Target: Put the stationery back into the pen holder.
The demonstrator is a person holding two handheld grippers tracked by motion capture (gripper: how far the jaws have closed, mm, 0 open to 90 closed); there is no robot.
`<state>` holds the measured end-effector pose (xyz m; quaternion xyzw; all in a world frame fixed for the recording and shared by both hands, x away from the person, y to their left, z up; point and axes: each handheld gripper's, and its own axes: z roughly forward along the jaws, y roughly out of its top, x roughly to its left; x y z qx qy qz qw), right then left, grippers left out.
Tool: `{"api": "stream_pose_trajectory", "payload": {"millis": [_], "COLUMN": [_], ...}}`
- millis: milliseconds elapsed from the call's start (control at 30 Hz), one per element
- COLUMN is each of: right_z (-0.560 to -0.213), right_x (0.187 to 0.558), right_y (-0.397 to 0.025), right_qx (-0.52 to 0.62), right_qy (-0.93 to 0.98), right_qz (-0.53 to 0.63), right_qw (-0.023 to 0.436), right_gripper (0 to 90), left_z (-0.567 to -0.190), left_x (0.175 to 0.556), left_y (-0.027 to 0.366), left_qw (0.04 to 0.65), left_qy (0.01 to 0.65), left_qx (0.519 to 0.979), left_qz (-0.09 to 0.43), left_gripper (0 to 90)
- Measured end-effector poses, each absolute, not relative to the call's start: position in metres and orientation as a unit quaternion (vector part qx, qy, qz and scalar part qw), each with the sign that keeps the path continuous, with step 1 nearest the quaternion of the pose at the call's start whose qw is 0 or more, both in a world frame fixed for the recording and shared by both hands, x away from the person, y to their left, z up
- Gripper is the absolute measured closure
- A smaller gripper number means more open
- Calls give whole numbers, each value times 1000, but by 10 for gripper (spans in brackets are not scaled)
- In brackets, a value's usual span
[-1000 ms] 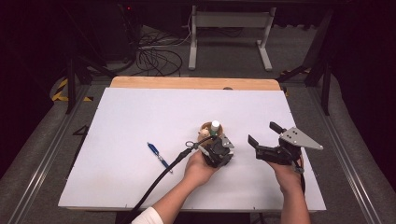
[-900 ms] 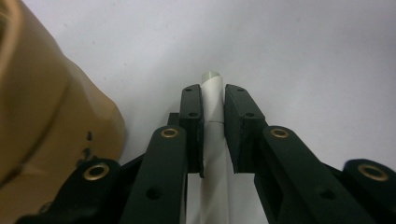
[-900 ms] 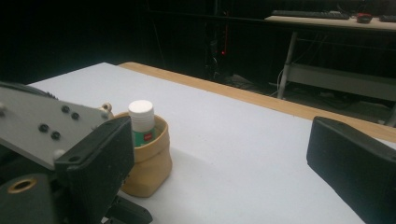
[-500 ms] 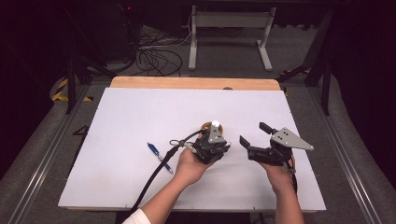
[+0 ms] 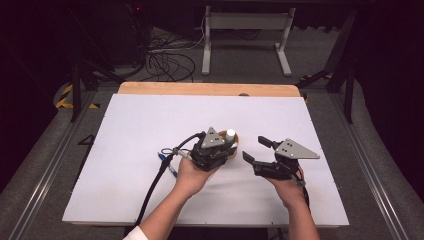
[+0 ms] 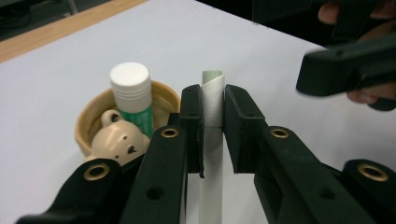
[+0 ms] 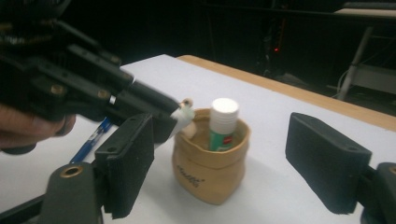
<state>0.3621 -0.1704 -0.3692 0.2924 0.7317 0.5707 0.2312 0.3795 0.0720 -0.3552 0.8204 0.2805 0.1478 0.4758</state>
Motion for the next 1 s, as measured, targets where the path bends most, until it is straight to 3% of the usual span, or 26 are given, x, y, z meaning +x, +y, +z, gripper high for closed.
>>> {"api": "stream_pose_trajectory", "payload": {"millis": [633, 1000], "right_z": [-389, -398], "right_x": [360, 359], "right_y": [-117, -101], "right_qx": [245, 254], "right_qy": [778, 777], "right_qz": [556, 557], "right_qw": [161, 144], "right_gripper": [352, 490], "left_z": [-346, -344], "left_x": [373, 369], "left_y": [91, 91], "left_qw": [521, 539], "left_qy": [284, 276], "left_qx": [791, 782], "left_qz": [151, 148], "left_gripper": [781, 781]}}
